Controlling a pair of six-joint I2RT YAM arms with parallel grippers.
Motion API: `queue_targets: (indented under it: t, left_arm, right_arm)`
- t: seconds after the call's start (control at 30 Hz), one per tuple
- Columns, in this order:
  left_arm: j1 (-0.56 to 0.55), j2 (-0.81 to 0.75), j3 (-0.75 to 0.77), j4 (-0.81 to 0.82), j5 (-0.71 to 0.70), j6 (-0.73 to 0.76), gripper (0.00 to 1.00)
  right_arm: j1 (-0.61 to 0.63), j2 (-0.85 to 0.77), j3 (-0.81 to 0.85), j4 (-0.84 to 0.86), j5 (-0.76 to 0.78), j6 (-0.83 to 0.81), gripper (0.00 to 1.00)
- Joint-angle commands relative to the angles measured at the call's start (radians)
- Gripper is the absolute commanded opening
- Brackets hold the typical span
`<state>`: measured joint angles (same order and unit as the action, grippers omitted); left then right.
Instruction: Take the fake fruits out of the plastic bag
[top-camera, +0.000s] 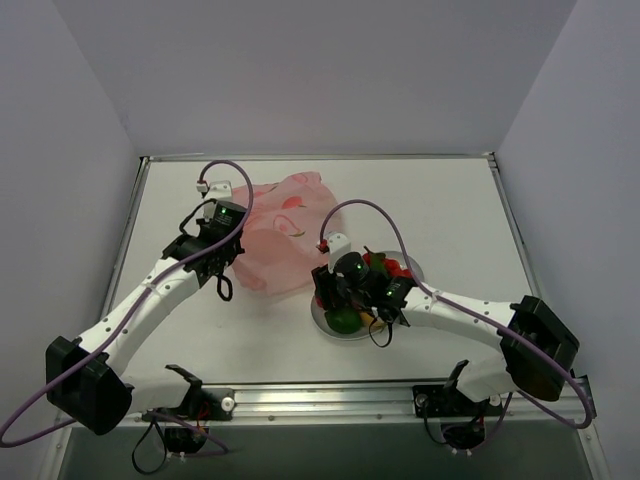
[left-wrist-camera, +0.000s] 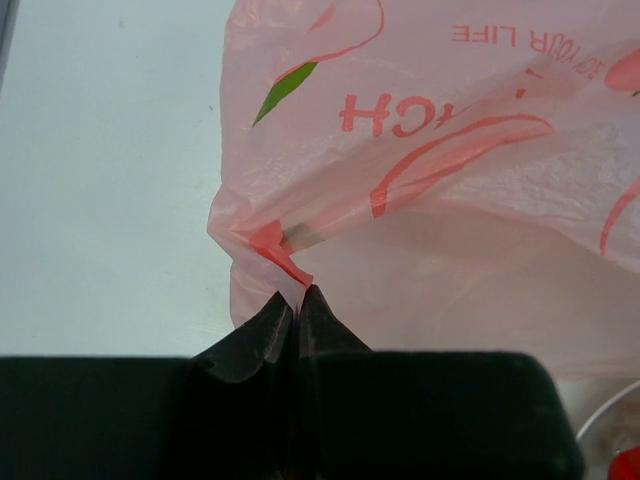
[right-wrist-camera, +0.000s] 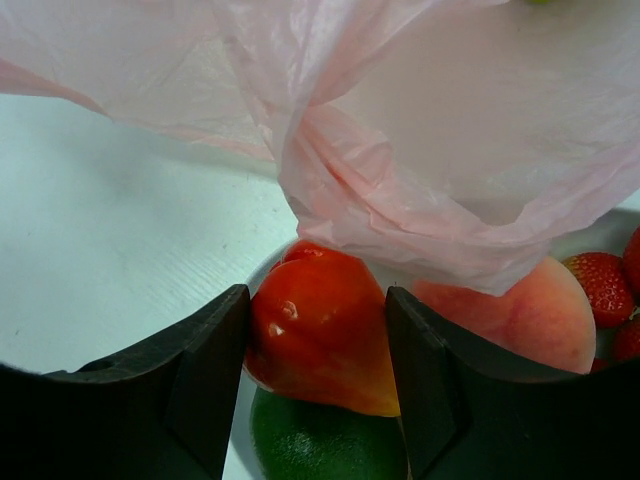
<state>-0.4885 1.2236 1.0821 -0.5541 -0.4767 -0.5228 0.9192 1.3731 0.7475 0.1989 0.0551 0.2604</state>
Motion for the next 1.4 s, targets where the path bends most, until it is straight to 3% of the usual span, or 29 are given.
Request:
queue_targets:
  t: [0.0, 0.1, 0.33, 0.4, 0.6, 0.77, 0.83, 1.13, 1.37]
  left_arm:
    - [-0.005, -0.016, 0.019, 0.036, 0.055, 0.024, 0.02]
    - [-0.009, -0.01, 0.024, 0.034, 0.066, 0.03, 0.02]
    - [-0.013, -0.01, 0.025, 0.045, 0.108, 0.046, 0.02]
    - [-0.018, -0.018, 0.024, 0.054, 0.125, 0.05, 0.02]
    - [-0.079, -0.05, 0.016, 0.072, 0.099, 0.087, 0.02]
    - [-0.13, -0.065, 0.015, 0.079, 0.102, 0.11, 0.02]
    - [-0.14, -0.075, 0.016, 0.08, 0.102, 0.119, 0.02]
    - [-0.216, -0.137, 0.006, 0.094, 0.032, 0.17, 0.02]
    - [-0.245, -0.188, 0.003, 0.123, 0.087, 0.204, 0.02]
  right_arm:
    - [0.007, 0.024, 0.049, 0.013, 0.049, -0.027, 0.19]
    - [0.007, 0.037, 0.05, 0.016, 0.049, -0.03, 0.24]
    - [0.009, 0.021, 0.053, 0.007, 0.026, -0.021, 0.61]
    - [0.009, -0.006, 0.062, -0.013, 0.012, -0.02, 0.64]
    - [0.018, -0.115, 0.115, -0.049, 0.017, -0.001, 0.63]
    - [0.027, -0.114, 0.174, -0.018, 0.054, 0.037, 0.52]
    - [0.044, -0.095, 0.204, 0.003, 0.136, 0.059, 0.46]
    - [0.04, 0.159, 0.303, 0.077, 0.328, 0.132, 0.39]
    - [0.0, 0.354, 0.383, 0.152, 0.416, 0.158, 0.47]
